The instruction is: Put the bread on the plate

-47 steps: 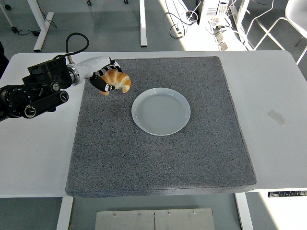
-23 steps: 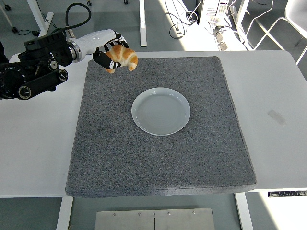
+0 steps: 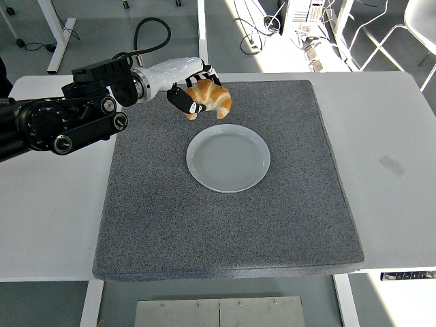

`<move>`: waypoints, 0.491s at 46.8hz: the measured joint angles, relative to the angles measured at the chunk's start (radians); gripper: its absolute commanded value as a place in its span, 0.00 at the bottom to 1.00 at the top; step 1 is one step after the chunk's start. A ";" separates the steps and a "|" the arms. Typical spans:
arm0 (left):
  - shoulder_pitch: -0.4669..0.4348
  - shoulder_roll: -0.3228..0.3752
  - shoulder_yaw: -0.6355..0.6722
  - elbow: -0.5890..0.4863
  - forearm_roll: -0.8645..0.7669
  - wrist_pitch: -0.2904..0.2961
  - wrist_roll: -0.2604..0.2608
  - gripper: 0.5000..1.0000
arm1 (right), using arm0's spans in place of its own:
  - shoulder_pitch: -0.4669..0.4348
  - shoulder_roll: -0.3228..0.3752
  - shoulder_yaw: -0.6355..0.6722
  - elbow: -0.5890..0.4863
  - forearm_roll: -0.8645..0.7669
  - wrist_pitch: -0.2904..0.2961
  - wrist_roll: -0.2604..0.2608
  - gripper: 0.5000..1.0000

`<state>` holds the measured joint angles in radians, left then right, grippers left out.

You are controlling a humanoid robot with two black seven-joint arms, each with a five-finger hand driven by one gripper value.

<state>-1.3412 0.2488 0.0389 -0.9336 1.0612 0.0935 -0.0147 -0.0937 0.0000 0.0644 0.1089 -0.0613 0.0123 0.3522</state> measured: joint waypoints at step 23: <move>0.081 -0.121 0.010 0.016 0.061 0.002 0.005 0.20 | 0.000 0.000 0.000 0.000 0.000 0.000 -0.001 1.00</move>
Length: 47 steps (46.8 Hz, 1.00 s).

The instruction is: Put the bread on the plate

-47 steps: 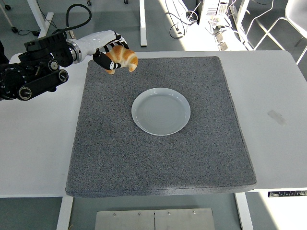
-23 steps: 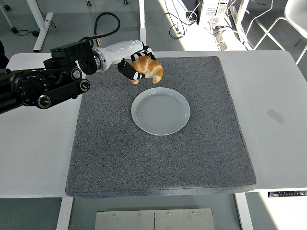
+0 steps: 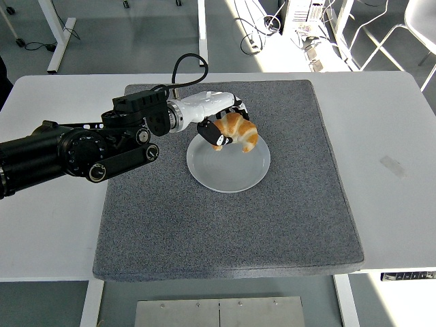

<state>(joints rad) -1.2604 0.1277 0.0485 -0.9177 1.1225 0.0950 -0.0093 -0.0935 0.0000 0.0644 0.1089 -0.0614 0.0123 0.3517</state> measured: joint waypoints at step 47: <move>0.046 -0.026 0.030 0.049 -0.021 0.011 0.009 0.93 | 0.000 0.000 0.000 0.000 0.000 0.000 0.000 1.00</move>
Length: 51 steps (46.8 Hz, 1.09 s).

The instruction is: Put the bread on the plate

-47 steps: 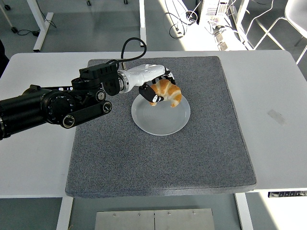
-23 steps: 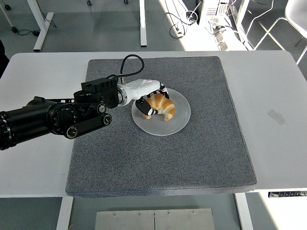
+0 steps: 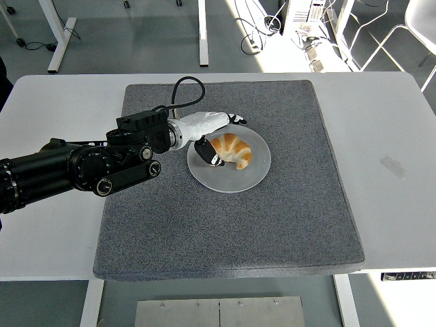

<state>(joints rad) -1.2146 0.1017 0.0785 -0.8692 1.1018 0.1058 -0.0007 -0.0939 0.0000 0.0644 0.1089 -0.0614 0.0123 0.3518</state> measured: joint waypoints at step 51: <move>0.016 0.124 -0.348 0.083 -0.641 0.263 -0.227 0.90 | 0.000 0.000 0.000 0.000 0.000 0.000 0.000 1.00</move>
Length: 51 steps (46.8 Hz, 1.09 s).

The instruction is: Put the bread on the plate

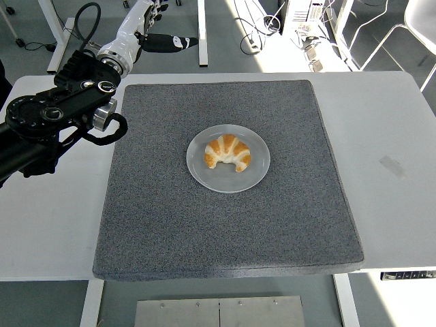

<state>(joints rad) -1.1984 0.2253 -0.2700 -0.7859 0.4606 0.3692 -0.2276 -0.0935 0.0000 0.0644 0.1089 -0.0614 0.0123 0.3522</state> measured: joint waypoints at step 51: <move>0.046 -0.051 -0.084 0.240 -0.193 -0.079 0.064 0.81 | 0.000 0.000 0.000 0.000 0.000 0.000 0.000 1.00</move>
<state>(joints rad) -1.1523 0.1747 -0.3543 -0.5462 0.2674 0.2900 -0.1633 -0.0935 0.0000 0.0644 0.1089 -0.0613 0.0123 0.3522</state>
